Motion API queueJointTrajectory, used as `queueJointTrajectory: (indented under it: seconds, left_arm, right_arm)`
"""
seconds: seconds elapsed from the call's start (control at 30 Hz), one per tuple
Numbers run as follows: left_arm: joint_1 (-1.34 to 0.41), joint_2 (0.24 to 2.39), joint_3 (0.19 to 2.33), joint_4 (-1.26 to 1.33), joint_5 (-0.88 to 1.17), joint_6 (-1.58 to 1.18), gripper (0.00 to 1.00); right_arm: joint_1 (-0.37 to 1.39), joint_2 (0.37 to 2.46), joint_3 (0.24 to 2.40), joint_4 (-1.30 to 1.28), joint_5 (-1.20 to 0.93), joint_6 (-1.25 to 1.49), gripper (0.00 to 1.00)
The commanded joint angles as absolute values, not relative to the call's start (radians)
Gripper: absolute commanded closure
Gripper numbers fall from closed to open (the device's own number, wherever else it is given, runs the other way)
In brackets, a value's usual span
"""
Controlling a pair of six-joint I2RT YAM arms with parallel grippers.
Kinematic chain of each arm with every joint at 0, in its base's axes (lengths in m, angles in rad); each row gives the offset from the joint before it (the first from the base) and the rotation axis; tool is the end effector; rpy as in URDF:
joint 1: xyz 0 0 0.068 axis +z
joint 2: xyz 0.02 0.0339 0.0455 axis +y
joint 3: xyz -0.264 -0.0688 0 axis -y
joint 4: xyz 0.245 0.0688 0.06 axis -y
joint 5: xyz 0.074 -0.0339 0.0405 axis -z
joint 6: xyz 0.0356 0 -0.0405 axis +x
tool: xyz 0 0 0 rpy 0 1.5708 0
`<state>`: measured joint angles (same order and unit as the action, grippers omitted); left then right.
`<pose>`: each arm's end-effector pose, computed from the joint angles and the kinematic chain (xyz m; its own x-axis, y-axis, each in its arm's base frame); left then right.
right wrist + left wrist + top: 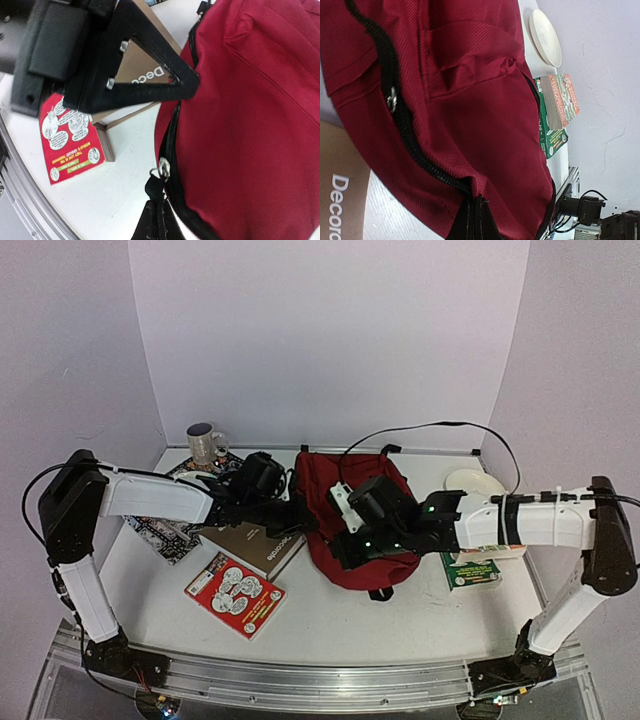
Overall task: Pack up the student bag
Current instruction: Unzip the largest pocket of the student bag.
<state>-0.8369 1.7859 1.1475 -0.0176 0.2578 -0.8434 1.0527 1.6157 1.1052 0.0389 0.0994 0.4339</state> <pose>0.2577 -0.2992 0.2075 -0.9090 -0.0705 -0.4108 0.2623 0.6692 -0.6953 0.1875 0.3218 0.2602 -0.5492 -0.1187 -0.8272 -0.6501 0.6827 0.3336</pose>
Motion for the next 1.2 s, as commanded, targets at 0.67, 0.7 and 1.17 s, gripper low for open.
queueJointTrajectory:
  seconds: [0.67, 0.7, 1.17]
  left_arm:
    - [-0.664, 2.047, 1.682, -0.235, 0.242, -0.378, 0.85]
    - [-0.664, 2.020, 1.657, -0.235, 0.238, -0.396, 0.80]
    - [-0.823, 1.621, 1.239, -0.232, 0.124, -0.334, 0.42]
  right_arm:
    - [1.057, 1.532, 1.098, -0.059, 0.153, 0.413, 1.00]
    - [1.057, 1.542, 1.118, -0.056, 0.159, 0.405, 1.00]
    - [1.054, 1.586, 1.186, -0.051, 0.171, 0.328, 1.00]
